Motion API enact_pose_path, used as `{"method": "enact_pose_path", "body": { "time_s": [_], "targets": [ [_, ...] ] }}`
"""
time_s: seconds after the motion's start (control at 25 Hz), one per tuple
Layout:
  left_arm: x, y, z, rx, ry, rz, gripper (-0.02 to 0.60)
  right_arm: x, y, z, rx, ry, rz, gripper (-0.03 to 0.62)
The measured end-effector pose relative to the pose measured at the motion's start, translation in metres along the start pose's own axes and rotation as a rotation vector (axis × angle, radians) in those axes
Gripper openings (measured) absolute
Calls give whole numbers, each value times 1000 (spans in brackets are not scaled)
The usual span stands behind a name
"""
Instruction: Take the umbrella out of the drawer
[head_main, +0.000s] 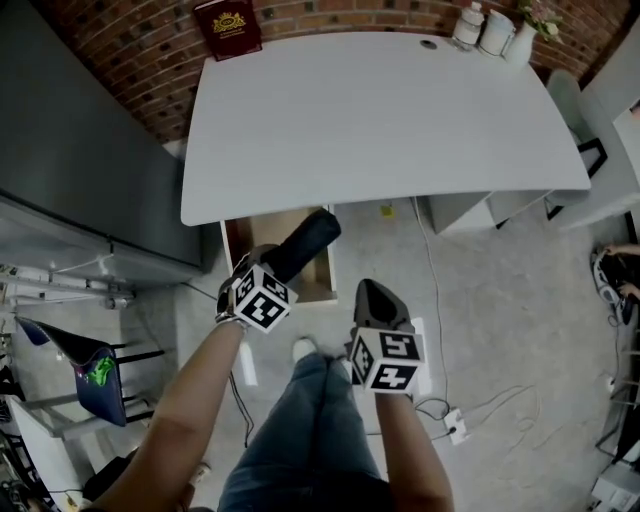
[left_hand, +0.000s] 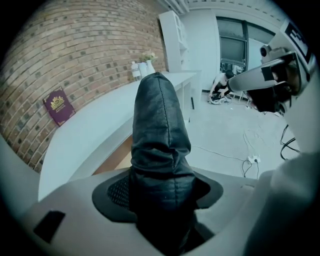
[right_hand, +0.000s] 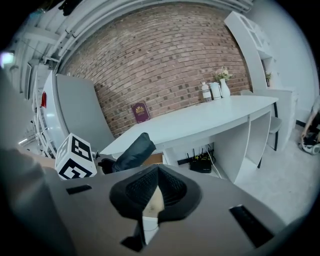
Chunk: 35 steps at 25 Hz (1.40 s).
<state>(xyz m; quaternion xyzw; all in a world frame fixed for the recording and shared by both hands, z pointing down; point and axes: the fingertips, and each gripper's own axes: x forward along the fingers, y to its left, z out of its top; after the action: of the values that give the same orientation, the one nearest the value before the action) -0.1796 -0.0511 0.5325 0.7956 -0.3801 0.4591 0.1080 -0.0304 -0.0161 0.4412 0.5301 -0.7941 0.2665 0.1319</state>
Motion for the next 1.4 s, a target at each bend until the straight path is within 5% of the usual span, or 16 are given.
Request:
{"method": "enact_pose_path", "body": {
  "time_s": [0.24,0.72,0.92,1.12,1.4],
  "targets": [
    [-36,2,24,-34,-46,7,262,-16,17,40,-185,11,58,-8],
    [-126,24,77,-118,-220,63,264,-58,54,123,-272,-104,148,-9],
    [-162,32,100,-157,-310,99,264,-83,75,148,-387,-122,207,-9],
    [-203,40,120,-207,-412,130,264,-102,100,179,-486,-180,177,-9],
    [-254,45,146,-225,-547,173,264,-120,114,218,-460,-297,158,-9]
  ]
}}
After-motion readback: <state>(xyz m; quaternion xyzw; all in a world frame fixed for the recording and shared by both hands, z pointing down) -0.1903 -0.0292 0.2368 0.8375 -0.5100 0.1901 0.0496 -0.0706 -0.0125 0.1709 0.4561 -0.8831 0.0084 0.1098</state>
